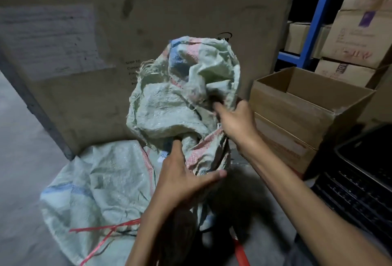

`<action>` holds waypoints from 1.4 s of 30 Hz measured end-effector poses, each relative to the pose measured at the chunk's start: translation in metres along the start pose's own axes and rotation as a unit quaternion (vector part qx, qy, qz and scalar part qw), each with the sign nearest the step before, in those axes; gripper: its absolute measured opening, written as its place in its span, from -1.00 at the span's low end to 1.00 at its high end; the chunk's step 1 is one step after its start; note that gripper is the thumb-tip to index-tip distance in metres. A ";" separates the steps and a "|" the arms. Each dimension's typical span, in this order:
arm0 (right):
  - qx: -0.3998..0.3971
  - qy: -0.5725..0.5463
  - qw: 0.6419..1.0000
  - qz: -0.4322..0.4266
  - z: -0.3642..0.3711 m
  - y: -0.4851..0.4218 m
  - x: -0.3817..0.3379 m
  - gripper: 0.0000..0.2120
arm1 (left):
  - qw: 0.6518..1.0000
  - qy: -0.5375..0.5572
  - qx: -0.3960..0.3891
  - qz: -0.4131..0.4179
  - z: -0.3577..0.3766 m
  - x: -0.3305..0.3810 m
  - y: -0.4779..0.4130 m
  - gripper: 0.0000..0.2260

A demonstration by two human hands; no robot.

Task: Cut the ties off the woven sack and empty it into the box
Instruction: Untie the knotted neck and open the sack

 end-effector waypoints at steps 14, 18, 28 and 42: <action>-0.039 -0.268 0.950 0.152 -0.024 -0.022 0.003 -0.45 | 0.834 0.521 0.032 -0.176 -0.062 -0.061 -0.019 -0.64; -0.227 -0.324 0.906 0.151 0.003 0.004 -0.011 -0.40 | 0.906 0.408 -0.049 -0.104 -0.036 -0.043 -0.015 -0.47; 0.022 -0.022 1.000 0.003 0.017 0.019 0.010 -0.65 | 0.867 0.445 -0.018 -0.223 -0.004 -0.061 -0.028 -0.66; -0.061 -0.075 0.989 0.111 0.027 0.017 0.023 -0.12 | 0.966 -0.062 0.225 -0.113 -0.055 -0.007 -0.009 -0.39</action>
Point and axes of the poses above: each hand's wrist, its own y-axis away from the middle knuckle, its own z-axis out of the palm, x = y × z, the point moved 3 cm from there along -y, towards the middle knuckle, and after that the axes turned 11 degrees about -y, right-handed, at the moved point
